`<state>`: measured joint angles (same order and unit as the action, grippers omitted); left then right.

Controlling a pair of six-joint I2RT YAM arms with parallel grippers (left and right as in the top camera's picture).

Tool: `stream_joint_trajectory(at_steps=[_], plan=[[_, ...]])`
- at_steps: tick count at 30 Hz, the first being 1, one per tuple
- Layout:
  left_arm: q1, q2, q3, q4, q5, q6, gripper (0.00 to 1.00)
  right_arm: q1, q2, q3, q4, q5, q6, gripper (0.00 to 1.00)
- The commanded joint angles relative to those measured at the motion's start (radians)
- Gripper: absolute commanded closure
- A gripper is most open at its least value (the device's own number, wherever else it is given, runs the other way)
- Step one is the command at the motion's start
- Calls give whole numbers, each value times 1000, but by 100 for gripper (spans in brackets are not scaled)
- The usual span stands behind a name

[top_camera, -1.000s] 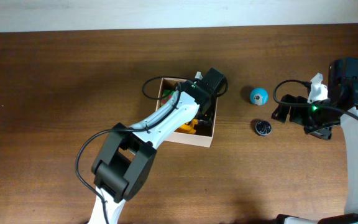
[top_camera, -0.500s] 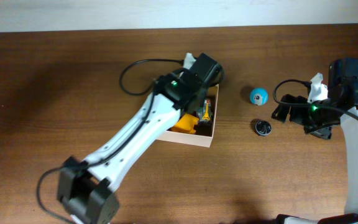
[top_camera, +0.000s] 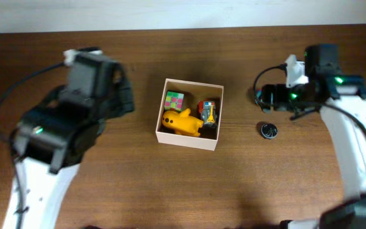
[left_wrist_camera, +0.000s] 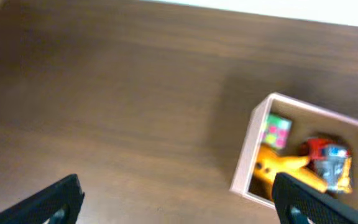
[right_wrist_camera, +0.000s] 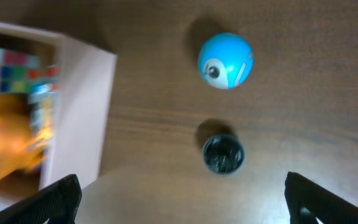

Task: Pack container
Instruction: 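Retract the left arm and reach the right gripper to the blue ball, then grasp the blue ball with the right gripper and drop it in the box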

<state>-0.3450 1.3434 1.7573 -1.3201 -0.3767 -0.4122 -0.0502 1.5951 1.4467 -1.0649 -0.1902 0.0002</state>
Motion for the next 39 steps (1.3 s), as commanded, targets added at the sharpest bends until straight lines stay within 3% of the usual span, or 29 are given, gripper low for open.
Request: stream_joint_trajectory(at_steps=[1,14,18,22,27,33,39], plan=[[67,8,2,-59,29,-5,1,4,135,10,56,69,8,1],[109,14,2,-110,30,-5,1,4,407,10,305,105,27,3],[109,14,2,-110,30,-5,1,4,454,10,329,87,34,13],[109,14,2,-110,30,-5,1,5,462,11,340,91,34,33],[109,14,2,-110,30,-5,1,10,446,53,267,91,34,48],[109,14,2,-110,30,-6,1,58,386,153,129,94,34,52],[109,14,2,-110,30,-5,1,225,263,307,-50,93,57,59]])
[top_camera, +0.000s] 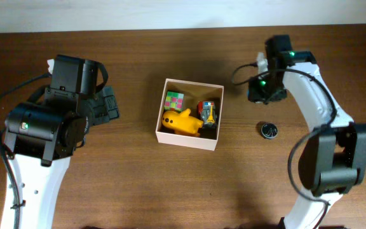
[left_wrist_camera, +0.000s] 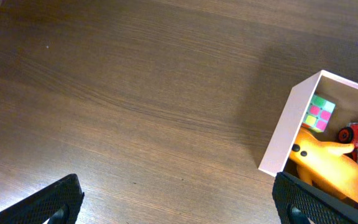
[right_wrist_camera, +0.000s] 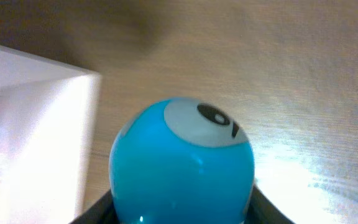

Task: Pack container
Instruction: 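Grasp the blue ball with the right gripper and drop it in the box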

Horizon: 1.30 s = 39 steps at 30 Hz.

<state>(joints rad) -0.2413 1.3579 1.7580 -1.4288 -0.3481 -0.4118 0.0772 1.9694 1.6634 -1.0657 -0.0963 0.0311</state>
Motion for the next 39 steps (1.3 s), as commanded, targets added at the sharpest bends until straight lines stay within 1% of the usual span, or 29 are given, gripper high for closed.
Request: stream_joint_trajectory(at_steps=[1,2,3,7,14,15,18,21,28,33,36,39], plan=[[5,-1,1,-2,2,-6,1,132,-129,107,-66,-4,30,61],[5,-1,1,-2,2,-6,1,193,-156,117,-68,-8,42,65],[5,-1,1,-2,1,-6,1,226,-166,117,-63,-7,54,66],[5,-1,1,-2,2,-6,1,326,-156,113,-30,1,64,67],[5,-1,1,-2,2,-6,1,408,-40,113,42,0,90,68],[5,-1,1,-2,2,-6,1,413,-21,113,50,0,90,66],[5,-1,1,-2,2,-6,1,420,28,113,56,-1,90,36],[5,-1,1,-2,2,-6,1,422,43,114,62,-31,90,28],[5,-1,1,-2,2,-6,1,413,-22,174,17,-22,81,27],[5,-1,1,-2,2,-6,1,386,-117,194,-40,35,84,27],[5,-1,1,-2,2,-6,1,337,-172,194,-100,87,164,27],[5,-1,1,-2,2,-6,1,250,-209,194,-187,101,227,24]])
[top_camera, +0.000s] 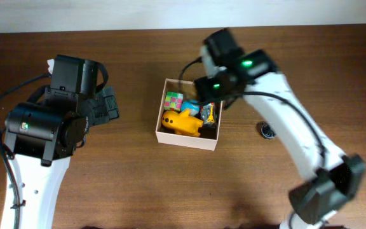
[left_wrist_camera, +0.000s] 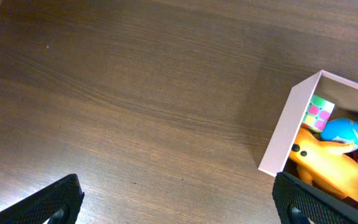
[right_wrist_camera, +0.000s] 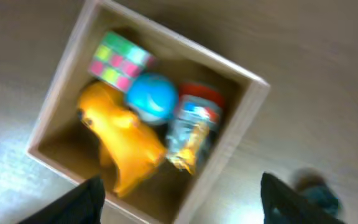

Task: Pack container
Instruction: 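Grasp the blue ball with the right gripper and drop it in the box, then move the right gripper to the black puck and grasp it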

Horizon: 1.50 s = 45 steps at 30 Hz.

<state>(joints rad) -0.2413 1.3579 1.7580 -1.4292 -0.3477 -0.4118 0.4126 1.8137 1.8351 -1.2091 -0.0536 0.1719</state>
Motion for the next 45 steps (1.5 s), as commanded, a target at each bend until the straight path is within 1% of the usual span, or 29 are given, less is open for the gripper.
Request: stream_joint_trajectory(at_steps=[1,4,7,9,10,12,13,14,15,19,23,29,31,33,35,41,44,45], plan=[[5,-1,1,-1,1,-6,1,-120,-55,22,-73,66,98,22],[5,-1,1,-1,1,-6,1,-227,-47,-1,-122,64,100,19],[5,-1,1,-1,1,-6,1,-338,-33,-82,-132,42,99,17],[5,0,1,-1,1,-6,1,-384,-27,-148,-115,23,99,17],[5,-1,1,-1,1,-6,1,-419,-26,-221,-78,9,99,17],[5,-1,1,-1,1,-6,1,-450,-25,-311,-18,-8,98,17],[5,-1,1,-1,1,-6,1,-460,-25,-346,7,-11,97,17],[5,-1,1,-1,1,-6,1,-475,-25,-431,79,-18,95,17],[5,-1,1,-1,1,-6,1,-480,-25,-474,127,-19,95,17],[5,-1,1,-1,1,-6,1,-478,-25,-594,282,-25,81,16],[5,-1,1,-1,1,-6,1,-478,-22,-649,351,-28,69,16],[5,-1,1,-1,1,-6,1,-479,15,-668,388,-24,69,16],[5,-1,1,-1,1,-6,1,-478,40,-668,395,-25,69,18],[5,-1,1,-1,1,-6,1,-478,55,-668,395,-25,69,22],[5,-1,1,-1,1,-6,1,-478,68,-668,395,-23,69,23],[5,-1,1,-1,1,-6,1,-478,95,-668,406,-24,70,39],[5,0,1,-1,1,-6,1,-478,95,-668,411,-23,70,42],[5,-1,1,-1,1,-6,1,-478,95,-668,411,-24,70,44]])
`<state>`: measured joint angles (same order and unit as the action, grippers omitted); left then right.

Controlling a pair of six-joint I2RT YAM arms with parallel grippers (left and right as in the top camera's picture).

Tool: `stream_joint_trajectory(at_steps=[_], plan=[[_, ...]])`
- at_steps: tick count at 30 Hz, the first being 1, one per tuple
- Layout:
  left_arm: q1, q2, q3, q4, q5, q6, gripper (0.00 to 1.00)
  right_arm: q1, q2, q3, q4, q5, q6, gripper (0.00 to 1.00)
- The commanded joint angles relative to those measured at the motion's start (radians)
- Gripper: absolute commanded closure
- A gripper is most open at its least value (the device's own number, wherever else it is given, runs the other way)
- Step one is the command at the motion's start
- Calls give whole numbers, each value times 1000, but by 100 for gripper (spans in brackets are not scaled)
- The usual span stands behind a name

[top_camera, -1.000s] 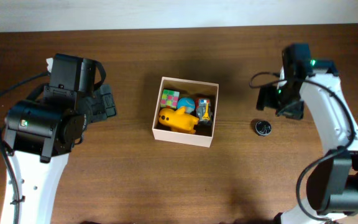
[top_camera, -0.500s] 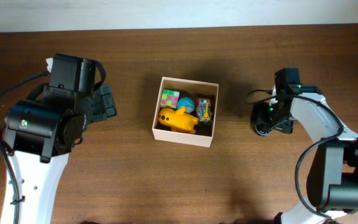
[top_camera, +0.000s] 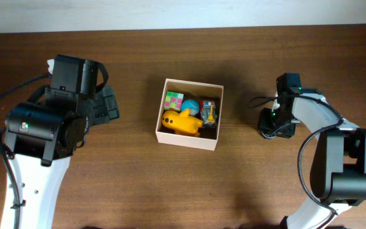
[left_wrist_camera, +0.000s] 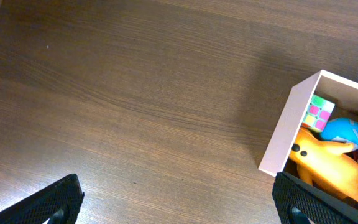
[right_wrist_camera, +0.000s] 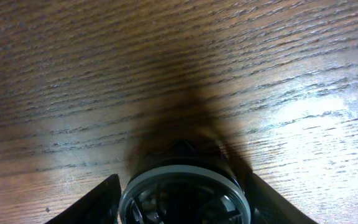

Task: Pack container
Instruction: 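Move the right gripper to the black puck and grasp it, then carry the black puck with the right gripper and release it in the box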

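Observation:
The white box stands mid-table and holds a colour cube, a blue ball, a yellow toy and a red-topped toy. To its right, my right gripper is down at the table. In the right wrist view its fingers press both sides of a round black piece with a grey rim resting on the wood, so the right gripper is shut on it. My left gripper stands open over bare wood left of the box.
The dark wooden table runs to a pale wall strip at the far edge. My left arm fills the left side, and the right arm's cable loops beside the right gripper.
My right gripper was open above the box with the blue ball lying inside. Now it is at the table right of the box, shut on the round black piece. The left arm is unchanged.
At first my right gripper hung open above the blue ball and the black piece, both right of the box. Then it was down around the ball. Later the ball lay in the box with the gripper open above. Now the gripper holds the black piece.

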<state>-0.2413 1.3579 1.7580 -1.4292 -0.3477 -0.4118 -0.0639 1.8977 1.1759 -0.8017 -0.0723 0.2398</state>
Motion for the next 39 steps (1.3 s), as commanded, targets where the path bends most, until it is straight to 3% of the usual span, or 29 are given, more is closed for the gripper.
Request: stream_joint_trajectory(at_steps=[1,9,16,22,26,34,39], plan=[[5,-1,1,-1,1,-6,1,-2,11,-9,3,-5,2,46],[5,-1,1,-1,1,-6,1,-1,-25,-3,-24,-3,1,59],[5,0,1,-1,1,-6,1,43,-197,23,-74,-6,2,59],[5,-1,1,-1,1,-6,1,230,-420,106,-125,-6,2,60],[5,-1,1,-1,1,-6,1,373,-490,132,-38,-6,1,60],[5,-1,1,-1,1,-6,1,550,-385,132,186,-6,-38,60],[5,0,1,-1,1,-6,1,573,-239,132,293,6,-113,60]])
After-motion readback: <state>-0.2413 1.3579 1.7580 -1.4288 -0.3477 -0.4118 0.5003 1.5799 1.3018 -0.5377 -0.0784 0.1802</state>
